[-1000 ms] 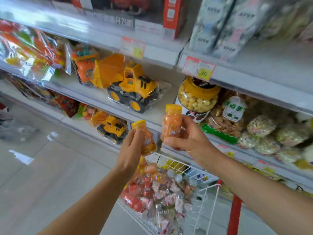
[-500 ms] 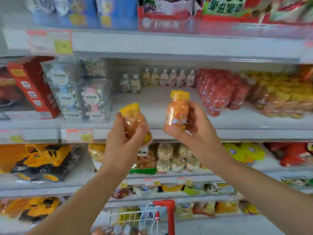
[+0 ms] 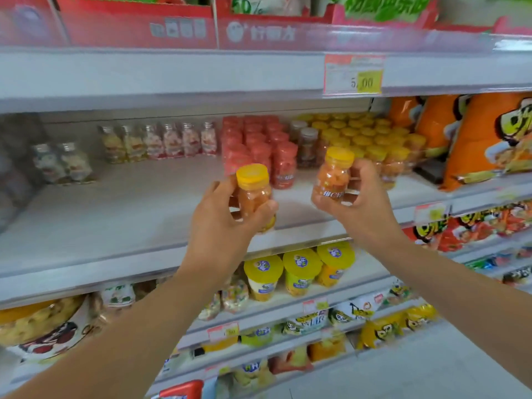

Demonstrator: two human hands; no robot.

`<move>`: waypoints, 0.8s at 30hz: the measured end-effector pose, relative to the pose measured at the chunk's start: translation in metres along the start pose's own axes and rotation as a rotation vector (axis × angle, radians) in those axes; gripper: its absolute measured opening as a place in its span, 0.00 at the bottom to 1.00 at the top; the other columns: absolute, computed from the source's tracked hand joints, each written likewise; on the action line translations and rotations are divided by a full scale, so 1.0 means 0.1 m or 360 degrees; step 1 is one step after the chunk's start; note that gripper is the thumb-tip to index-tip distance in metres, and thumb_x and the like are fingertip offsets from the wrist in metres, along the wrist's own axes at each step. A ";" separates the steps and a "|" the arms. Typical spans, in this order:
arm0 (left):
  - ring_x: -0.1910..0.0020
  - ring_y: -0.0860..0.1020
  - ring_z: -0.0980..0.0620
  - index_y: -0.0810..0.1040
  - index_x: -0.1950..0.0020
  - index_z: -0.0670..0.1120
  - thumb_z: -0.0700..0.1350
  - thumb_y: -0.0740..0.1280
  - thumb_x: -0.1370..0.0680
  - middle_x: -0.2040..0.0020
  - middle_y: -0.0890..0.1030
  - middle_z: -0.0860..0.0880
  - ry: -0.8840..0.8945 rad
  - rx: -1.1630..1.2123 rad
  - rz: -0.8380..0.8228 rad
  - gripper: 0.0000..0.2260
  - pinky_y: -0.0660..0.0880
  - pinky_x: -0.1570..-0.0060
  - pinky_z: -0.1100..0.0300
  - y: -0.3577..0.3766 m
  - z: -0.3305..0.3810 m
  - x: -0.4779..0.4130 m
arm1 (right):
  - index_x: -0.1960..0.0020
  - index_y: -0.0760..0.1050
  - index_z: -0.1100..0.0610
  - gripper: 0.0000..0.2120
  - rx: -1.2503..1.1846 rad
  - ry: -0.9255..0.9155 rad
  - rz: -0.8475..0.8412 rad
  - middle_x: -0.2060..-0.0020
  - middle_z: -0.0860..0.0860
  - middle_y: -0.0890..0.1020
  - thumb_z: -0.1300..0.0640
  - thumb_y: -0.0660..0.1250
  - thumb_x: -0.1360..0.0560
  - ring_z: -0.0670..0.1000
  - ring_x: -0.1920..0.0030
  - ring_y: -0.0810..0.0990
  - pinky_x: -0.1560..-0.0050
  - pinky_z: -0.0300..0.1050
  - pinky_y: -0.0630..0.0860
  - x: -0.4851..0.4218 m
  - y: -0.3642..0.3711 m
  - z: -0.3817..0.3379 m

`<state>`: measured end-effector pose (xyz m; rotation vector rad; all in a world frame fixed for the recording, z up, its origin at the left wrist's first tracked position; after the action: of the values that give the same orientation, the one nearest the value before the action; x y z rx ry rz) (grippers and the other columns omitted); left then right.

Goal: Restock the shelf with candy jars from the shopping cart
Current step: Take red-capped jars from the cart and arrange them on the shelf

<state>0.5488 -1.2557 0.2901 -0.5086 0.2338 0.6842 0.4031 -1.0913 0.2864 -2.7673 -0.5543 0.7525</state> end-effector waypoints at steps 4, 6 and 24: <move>0.53 0.78 0.56 0.78 0.48 0.54 0.50 0.73 0.28 0.50 0.79 0.52 0.0033 -0.0042 -0.0028 0.10 0.77 0.53 0.56 0.51 0.14 -0.17 | 0.42 0.70 0.52 0.24 0.0109 0.0016 0.0109 0.48 0.50 0.79 0.60 0.77 0.32 0.46 0.50 0.79 0.51 0.38 0.76 -0.18 -0.52 0.32; 0.52 0.77 0.53 0.78 0.48 0.53 0.48 0.74 0.28 0.50 0.79 0.50 0.0068 -0.0042 -0.0017 0.10 0.78 0.53 0.51 0.75 0.22 -0.26 | 0.41 0.69 0.53 0.25 0.0135 0.0043 0.0149 0.48 0.50 0.79 0.59 0.77 0.32 0.48 0.49 0.79 0.49 0.44 0.77 -0.24 -0.73 0.47; 0.52 0.78 0.47 0.78 0.48 0.47 0.51 0.74 0.30 0.52 0.80 0.47 0.0025 -0.0289 0.0004 0.15 0.76 0.50 0.47 1.86 0.31 -0.75 | 0.42 0.69 0.51 0.26 0.0169 -0.0022 0.0040 0.47 0.50 0.78 0.61 0.78 0.34 0.47 0.48 0.78 0.48 0.50 0.78 -0.60 -1.04 0.91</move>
<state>0.3715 -1.1578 0.2753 -0.6874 0.1877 0.7080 0.2765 -1.0121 0.2680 -2.6782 -0.4685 0.7832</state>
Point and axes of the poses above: each hand's wrist, its own x-axis away from the middle knuckle, its own y-axis out of the palm, z = x × y, the point moved 6 cm from there along -x, towards the middle knuckle
